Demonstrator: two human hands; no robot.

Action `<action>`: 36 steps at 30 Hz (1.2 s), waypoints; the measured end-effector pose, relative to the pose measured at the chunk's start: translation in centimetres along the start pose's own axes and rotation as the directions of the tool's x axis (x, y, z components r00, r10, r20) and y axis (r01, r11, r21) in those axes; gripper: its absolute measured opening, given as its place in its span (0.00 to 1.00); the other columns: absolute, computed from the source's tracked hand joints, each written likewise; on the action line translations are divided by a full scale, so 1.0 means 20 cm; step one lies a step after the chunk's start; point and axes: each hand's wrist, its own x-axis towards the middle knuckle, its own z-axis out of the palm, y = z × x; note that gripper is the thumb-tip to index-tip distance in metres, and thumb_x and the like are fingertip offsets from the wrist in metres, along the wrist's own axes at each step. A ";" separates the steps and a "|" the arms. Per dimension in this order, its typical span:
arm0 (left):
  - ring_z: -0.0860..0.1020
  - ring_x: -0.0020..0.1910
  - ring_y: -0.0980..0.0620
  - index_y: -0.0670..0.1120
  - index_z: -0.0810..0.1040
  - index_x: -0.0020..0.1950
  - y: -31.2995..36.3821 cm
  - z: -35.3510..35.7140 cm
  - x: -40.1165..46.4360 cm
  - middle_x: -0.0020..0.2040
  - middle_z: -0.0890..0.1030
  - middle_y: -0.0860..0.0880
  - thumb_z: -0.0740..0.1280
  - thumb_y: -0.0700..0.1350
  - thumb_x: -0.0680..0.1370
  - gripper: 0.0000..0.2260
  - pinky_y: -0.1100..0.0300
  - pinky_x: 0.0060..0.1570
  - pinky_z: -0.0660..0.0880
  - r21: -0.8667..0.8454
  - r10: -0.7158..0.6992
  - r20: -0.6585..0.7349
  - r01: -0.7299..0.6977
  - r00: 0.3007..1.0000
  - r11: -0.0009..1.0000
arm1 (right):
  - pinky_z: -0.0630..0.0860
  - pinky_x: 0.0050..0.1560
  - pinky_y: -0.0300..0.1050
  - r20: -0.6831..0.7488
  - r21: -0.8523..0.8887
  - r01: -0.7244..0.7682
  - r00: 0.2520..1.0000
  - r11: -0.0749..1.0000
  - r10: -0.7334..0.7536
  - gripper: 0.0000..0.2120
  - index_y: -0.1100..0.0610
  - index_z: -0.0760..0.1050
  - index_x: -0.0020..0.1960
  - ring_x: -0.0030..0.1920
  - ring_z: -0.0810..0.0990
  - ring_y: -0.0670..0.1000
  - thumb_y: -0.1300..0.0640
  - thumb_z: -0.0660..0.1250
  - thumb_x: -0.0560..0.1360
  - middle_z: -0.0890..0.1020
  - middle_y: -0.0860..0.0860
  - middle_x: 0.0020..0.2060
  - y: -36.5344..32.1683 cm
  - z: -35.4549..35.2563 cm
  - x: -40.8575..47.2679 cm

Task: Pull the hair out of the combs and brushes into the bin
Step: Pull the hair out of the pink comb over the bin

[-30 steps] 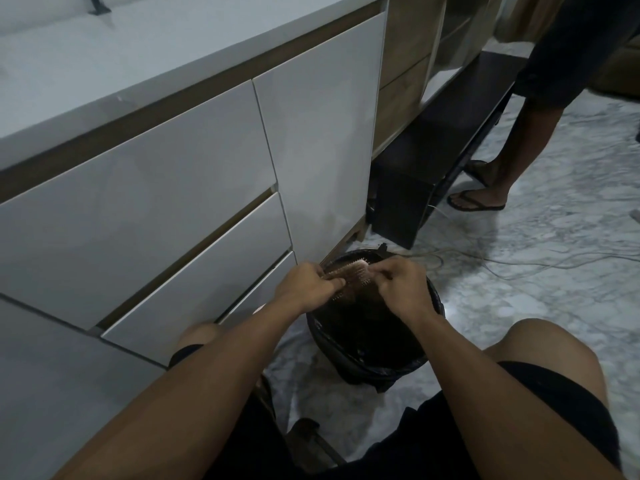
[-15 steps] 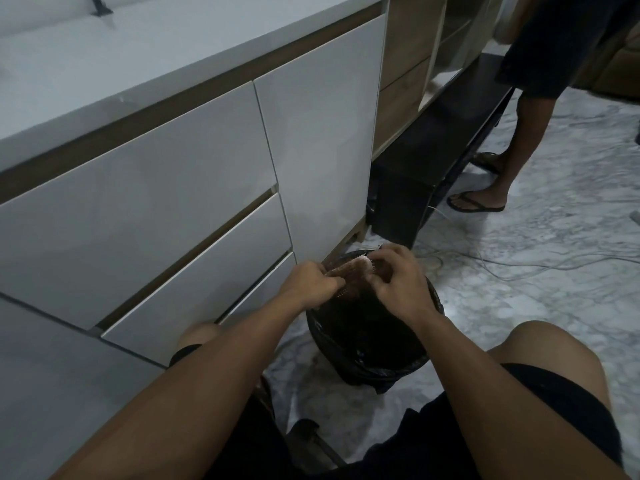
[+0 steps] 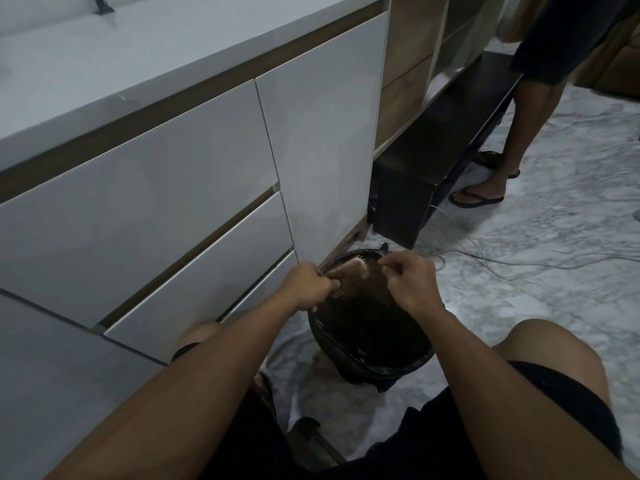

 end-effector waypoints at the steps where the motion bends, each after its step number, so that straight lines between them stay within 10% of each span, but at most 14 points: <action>1: 0.75 0.21 0.48 0.40 0.79 0.41 0.00 0.00 0.00 0.29 0.79 0.45 0.70 0.48 0.74 0.11 0.59 0.29 0.73 -0.013 -0.003 -0.002 0.003 1.000 1.000 | 0.76 0.55 0.43 0.047 -0.003 0.016 0.999 1.000 -0.016 0.11 0.53 0.83 0.51 0.48 0.81 0.47 0.63 0.69 0.72 0.84 0.50 0.49 0.00 0.01 -0.01; 8: 0.75 0.23 0.48 0.36 0.81 0.45 0.05 0.01 -0.02 0.32 0.79 0.43 0.67 0.46 0.75 0.12 0.60 0.27 0.71 -0.128 -0.039 0.001 0.039 0.999 0.991 | 0.71 0.64 0.44 0.329 0.026 0.109 0.938 0.994 -0.111 0.31 0.43 0.70 0.68 0.60 0.73 0.46 0.54 0.75 0.68 0.72 0.46 0.63 -0.03 0.09 -0.07; 18: 0.74 0.22 0.49 0.38 0.80 0.41 0.03 0.01 -0.03 0.31 0.79 0.43 0.68 0.45 0.76 0.11 0.60 0.25 0.69 -0.159 -0.055 0.050 0.063 0.997 0.985 | 0.71 0.49 0.34 -0.101 0.042 -0.001 0.995 0.999 0.005 0.06 0.56 0.84 0.46 0.43 0.80 0.45 0.63 0.70 0.72 0.86 0.49 0.42 -0.04 0.03 -0.03; 27: 0.74 0.22 0.50 0.40 0.78 0.39 0.05 0.04 -0.01 0.30 0.77 0.45 0.67 0.45 0.78 0.11 0.62 0.22 0.68 -0.157 -0.042 0.036 0.047 0.998 0.987 | 0.71 0.64 0.45 0.343 0.038 0.122 0.931 0.992 -0.127 0.30 0.42 0.72 0.65 0.60 0.74 0.47 0.53 0.76 0.65 0.73 0.48 0.61 -0.01 0.07 -0.05; 31: 0.74 0.22 0.51 0.40 0.78 0.40 0.05 0.04 -0.01 0.30 0.77 0.45 0.68 0.45 0.78 0.10 0.62 0.23 0.68 -0.141 -0.047 0.059 0.055 0.997 0.989 | 0.75 0.55 0.42 0.163 0.012 0.204 0.966 0.979 -0.203 0.09 0.50 0.84 0.50 0.50 0.79 0.46 0.58 0.74 0.70 0.82 0.49 0.48 -0.02 0.07 -0.05; 36: 0.73 0.22 0.50 0.39 0.79 0.39 0.01 0.03 -0.01 0.30 0.77 0.45 0.69 0.44 0.77 0.10 0.61 0.27 0.69 -0.128 -0.052 0.051 0.058 0.997 0.990 | 0.73 0.52 0.38 -0.019 -0.001 0.015 1.000 1.000 -0.015 0.07 0.57 0.85 0.46 0.44 0.81 0.48 0.64 0.71 0.71 0.86 0.51 0.42 -0.01 0.03 -0.01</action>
